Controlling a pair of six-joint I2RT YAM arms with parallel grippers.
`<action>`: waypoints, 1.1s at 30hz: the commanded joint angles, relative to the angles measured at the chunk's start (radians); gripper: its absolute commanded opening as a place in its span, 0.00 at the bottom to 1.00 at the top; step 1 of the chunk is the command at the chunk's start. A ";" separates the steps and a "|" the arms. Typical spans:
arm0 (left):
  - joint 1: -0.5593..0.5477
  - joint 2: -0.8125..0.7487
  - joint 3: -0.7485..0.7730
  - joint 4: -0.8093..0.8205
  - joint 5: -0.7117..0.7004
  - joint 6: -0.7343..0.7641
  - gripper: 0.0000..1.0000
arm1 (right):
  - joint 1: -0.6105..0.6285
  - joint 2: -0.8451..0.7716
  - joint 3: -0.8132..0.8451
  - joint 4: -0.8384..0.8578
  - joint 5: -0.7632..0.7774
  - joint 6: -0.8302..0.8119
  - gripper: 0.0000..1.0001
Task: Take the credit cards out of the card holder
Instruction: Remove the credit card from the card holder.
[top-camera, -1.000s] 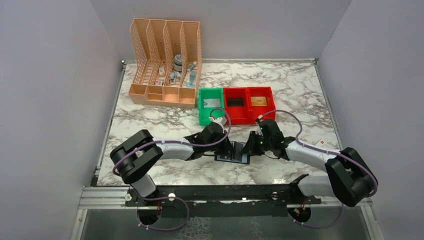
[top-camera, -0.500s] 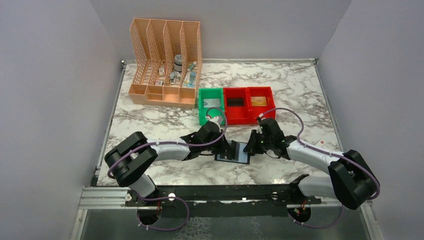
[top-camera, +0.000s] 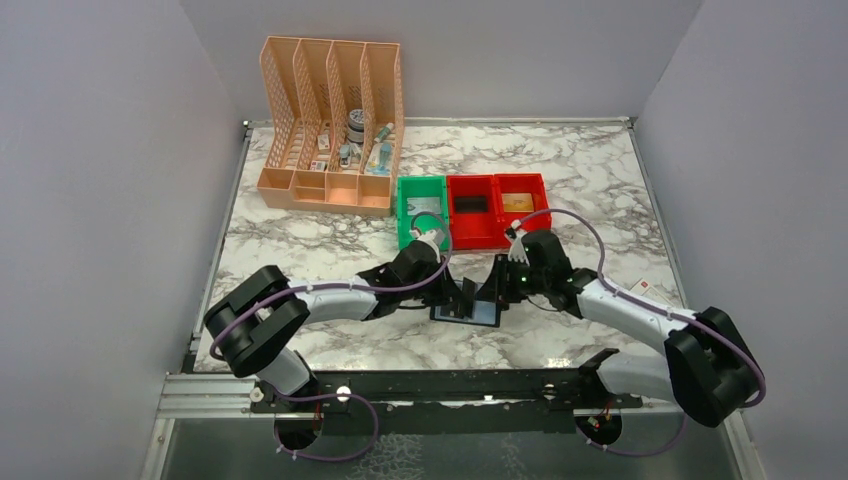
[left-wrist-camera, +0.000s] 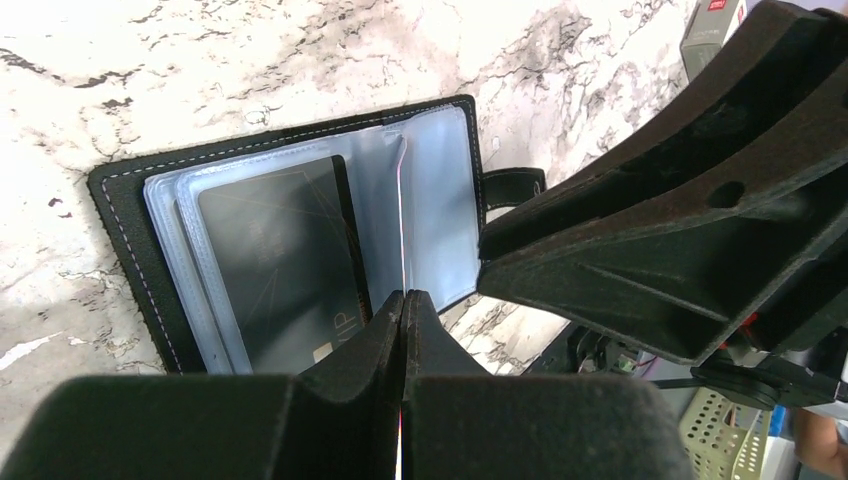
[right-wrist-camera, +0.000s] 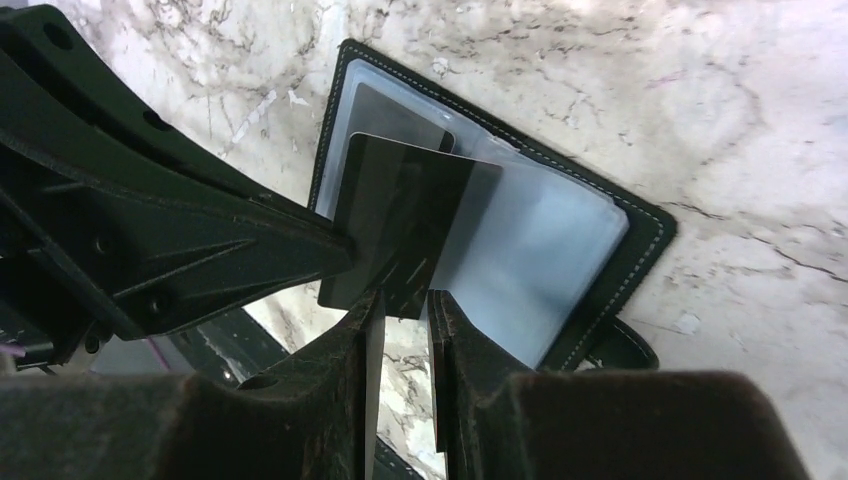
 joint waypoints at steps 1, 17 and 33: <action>0.008 0.032 0.008 0.015 0.057 0.011 0.00 | -0.002 0.067 0.016 0.064 -0.091 0.008 0.24; 0.007 0.090 0.027 0.066 0.114 0.014 0.00 | -0.002 0.097 -0.015 0.022 0.069 0.030 0.17; 0.006 0.116 0.051 0.079 0.161 0.026 0.12 | -0.003 0.115 -0.021 0.036 0.040 0.035 0.17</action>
